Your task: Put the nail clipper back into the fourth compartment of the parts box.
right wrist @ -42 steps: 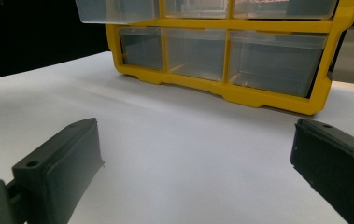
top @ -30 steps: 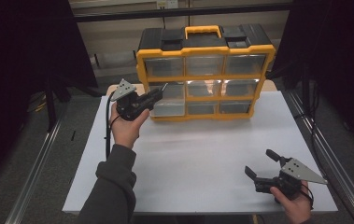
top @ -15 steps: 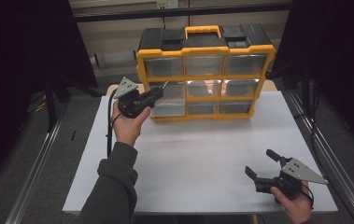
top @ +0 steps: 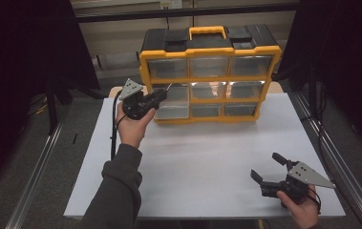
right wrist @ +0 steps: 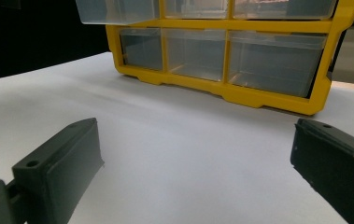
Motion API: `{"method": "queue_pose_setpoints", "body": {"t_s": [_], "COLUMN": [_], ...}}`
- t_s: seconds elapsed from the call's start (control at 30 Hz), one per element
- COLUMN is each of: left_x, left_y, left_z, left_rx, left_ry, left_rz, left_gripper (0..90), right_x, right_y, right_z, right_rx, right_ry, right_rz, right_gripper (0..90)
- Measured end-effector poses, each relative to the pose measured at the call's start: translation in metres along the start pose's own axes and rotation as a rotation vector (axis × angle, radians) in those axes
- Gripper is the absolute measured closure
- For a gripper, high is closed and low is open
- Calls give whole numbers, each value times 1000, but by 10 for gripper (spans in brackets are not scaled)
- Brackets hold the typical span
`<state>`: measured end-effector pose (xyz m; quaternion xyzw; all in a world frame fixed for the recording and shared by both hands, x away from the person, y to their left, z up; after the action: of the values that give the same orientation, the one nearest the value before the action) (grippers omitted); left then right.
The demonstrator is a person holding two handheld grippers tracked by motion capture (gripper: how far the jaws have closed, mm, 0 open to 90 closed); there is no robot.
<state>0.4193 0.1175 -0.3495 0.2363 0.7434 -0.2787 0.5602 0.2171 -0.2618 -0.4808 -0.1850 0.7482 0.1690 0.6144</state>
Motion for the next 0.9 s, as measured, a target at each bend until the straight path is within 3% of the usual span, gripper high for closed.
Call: {"method": "queue_pose_setpoints", "body": {"t_s": [0.1,0.23,0.43,0.63,0.7,0.9], "left_x": [1,1,0,0,0,5], "left_y": [0,-2,-5,-5,-6,-9], "left_z": [0,-1,-3,-9,-11,-21], "left_rx": [18,-2,6,42,56,74], "left_ry": [2,0,-11,-30,-48,-113], "left_rz": [-11,5,9,26,4,-10], "left_gripper": [758,689,601,474,411,274], "right_x": [0,0,0,0,0,0], "right_y": [0,0,0,0,0,0], "right_z": [0,0,0,0,0,1], "right_rx": [2,0,-3,0,-1,3], "right_ry": [-1,1,4,1,2,1], "right_rz": [-1,-3,-4,-2,-3,4], "right_gripper": [13,14,14,13,14,14]}}
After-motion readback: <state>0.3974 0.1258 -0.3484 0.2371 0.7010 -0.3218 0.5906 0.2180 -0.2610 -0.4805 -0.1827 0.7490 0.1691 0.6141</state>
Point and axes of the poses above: each handheld gripper's, and its own axes: z roughly forward along the jaws, x roughly out of its underside, y roughly to its left, the point moved 3 cm from there along z, roughly forward along the jaws, and after that the axes turned 2 degrees about -z, right-handed, at the moved point
